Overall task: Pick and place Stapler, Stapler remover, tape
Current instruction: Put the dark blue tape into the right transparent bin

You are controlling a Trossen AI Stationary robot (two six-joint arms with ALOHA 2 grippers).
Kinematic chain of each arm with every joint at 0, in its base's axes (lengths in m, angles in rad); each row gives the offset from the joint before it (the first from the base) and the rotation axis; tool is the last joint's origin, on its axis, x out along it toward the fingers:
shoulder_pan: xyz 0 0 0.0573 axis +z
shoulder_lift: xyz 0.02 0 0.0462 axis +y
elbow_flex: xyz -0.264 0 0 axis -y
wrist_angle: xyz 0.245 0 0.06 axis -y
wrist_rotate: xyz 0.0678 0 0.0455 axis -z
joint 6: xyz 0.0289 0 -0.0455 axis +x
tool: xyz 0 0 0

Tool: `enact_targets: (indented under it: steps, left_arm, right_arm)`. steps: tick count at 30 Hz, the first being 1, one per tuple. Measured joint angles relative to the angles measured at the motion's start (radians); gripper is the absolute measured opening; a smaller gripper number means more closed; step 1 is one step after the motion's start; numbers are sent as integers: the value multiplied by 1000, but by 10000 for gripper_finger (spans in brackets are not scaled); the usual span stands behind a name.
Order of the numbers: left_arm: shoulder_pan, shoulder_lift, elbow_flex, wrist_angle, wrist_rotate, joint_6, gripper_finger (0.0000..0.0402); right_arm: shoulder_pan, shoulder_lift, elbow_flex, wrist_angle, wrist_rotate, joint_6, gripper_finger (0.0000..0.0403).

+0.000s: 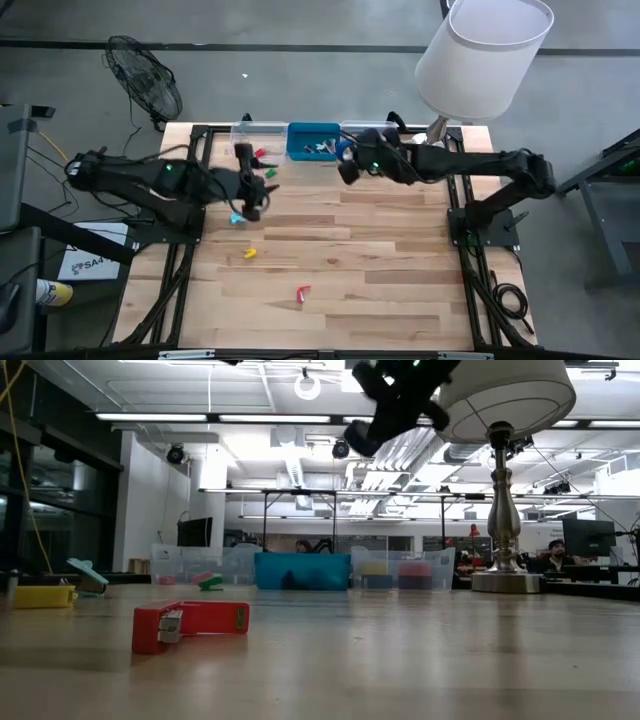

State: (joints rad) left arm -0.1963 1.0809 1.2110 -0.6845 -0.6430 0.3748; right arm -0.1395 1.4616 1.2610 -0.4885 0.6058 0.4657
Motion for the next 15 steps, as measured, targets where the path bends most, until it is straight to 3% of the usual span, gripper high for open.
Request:
enact_targets:
  steps: [7, 15]
  left_arm:
    - [124, -139, 0, -99, 87, 76, 227]
    - [178, -304, 0, -116, 98, 141, 227]
  right_arm:
    - [-116, 97, 0, 123, -19, 28, 31]
    - [-216, 161, 0, 219, -13, 47, 31]
